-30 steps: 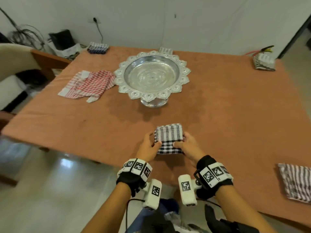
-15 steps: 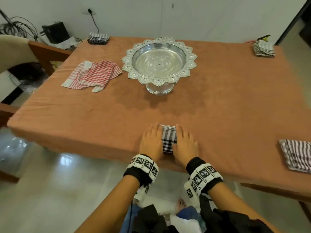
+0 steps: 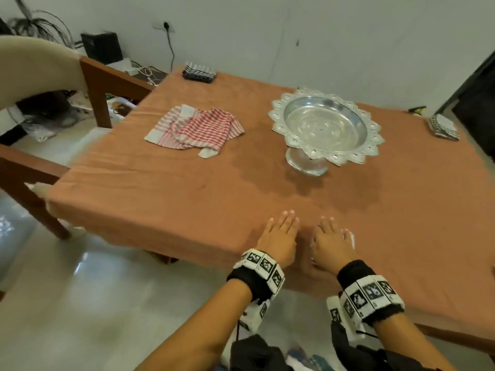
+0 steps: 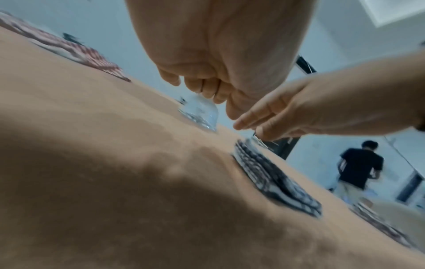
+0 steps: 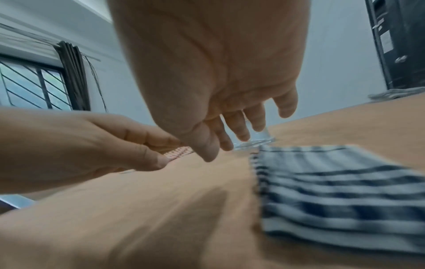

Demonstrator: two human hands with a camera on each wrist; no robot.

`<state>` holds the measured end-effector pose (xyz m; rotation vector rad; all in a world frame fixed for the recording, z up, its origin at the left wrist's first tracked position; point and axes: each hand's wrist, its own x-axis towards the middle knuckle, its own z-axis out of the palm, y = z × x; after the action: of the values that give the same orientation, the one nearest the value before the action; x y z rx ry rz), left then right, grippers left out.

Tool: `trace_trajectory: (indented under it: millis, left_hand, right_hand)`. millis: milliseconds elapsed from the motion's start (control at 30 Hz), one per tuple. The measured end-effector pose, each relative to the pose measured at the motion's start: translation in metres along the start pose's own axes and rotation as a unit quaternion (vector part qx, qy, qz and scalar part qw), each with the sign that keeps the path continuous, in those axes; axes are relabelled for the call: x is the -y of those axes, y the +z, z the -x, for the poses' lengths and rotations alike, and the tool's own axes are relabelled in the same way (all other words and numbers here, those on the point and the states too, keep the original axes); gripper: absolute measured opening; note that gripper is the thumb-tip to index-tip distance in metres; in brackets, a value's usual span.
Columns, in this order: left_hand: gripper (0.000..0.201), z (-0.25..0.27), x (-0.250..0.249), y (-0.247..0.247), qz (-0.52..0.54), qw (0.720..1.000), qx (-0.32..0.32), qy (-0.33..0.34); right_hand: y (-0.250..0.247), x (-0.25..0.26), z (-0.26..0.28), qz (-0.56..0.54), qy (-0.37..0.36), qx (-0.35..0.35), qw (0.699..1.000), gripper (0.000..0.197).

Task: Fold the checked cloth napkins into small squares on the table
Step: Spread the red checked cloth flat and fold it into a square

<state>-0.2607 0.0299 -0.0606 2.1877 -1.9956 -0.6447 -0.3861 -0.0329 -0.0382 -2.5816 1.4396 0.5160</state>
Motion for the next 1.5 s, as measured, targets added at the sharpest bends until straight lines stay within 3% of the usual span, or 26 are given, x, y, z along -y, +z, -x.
trace_trajectory:
  millis: [133, 333, 533, 633, 767, 867, 967, 1033, 1100, 1200, 1333, 1433, 1500]
  left_hand:
    - [0.058, 0.032, 0.081, -0.043, 0.047, 0.992, -0.071, -0.09]
    - [0.05, 0.078, 0.178, -0.074, 0.117, 0.968, -0.115, -0.19]
    - [0.044, 0.082, 0.259, -0.088, 0.091, 0.959, -0.119, -0.239]
    - [0.04, 0.066, 0.292, -0.106, 0.06, 0.961, -0.103, -0.25]
    - [0.042, 0.034, 0.322, -0.136, 0.02, 0.974, -0.076, -0.213]
    - [0.044, 0.005, 0.332, -0.153, 0.022, 0.98, -0.099, -0.169]
    - [0.054, -0.024, 0.332, -0.167, 0.064, 0.981, -0.158, -0.097]
    - [0.058, -0.044, 0.334, -0.173, 0.104, 0.971, -0.212, -0.04]
    - [0.055, -0.06, 0.337, -0.187, 0.122, 0.956, -0.267, 0.005]
    - [0.052, -0.075, 0.348, -0.216, 0.144, 0.936, -0.309, 0.086]
    - [0.026, -0.077, 0.373, -0.265, 0.108, 0.911, -0.36, 0.168]
    - [0.031, -0.08, 0.404, -0.302, 0.121, 0.896, -0.402, 0.144]
    - [0.026, -0.081, 0.429, -0.33, 0.116, 0.899, -0.41, 0.1]
  right_hand:
    - [-0.014, 0.079, -0.02, -0.045, -0.079, -0.039, 0.995, 0.041]
    - [-0.043, 0.184, -0.085, -0.099, -0.183, -0.029, 0.978, 0.036]
    - [-0.083, 0.257, -0.203, -0.065, -0.201, -0.022, 0.977, 0.035]
    - [-0.091, 0.27, -0.256, -0.01, -0.166, -0.015, 0.986, 0.032]
    - [-0.101, 0.275, -0.295, -0.023, -0.108, -0.013, 0.994, 0.031]
    - [-0.109, 0.276, -0.302, -0.114, -0.116, -0.091, 0.983, 0.024]
    - [-0.123, 0.277, -0.282, -0.258, -0.153, -0.183, 0.937, 0.014]
    - [-0.142, 0.283, -0.256, -0.331, -0.184, -0.204, 0.902, 0.004]
    - [-0.164, 0.289, -0.232, -0.358, -0.209, -0.22, 0.883, 0.012]
    - [-0.201, 0.296, -0.198, -0.351, -0.243, -0.236, 0.873, 0.02]
    - [-0.256, 0.303, -0.17, -0.323, -0.248, -0.297, 0.864, 0.014]
    - [-0.29, 0.3, -0.173, -0.263, -0.219, -0.353, 0.871, 0.024]
    - [-0.308, 0.296, -0.18, -0.193, -0.17, -0.356, 0.898, 0.03]
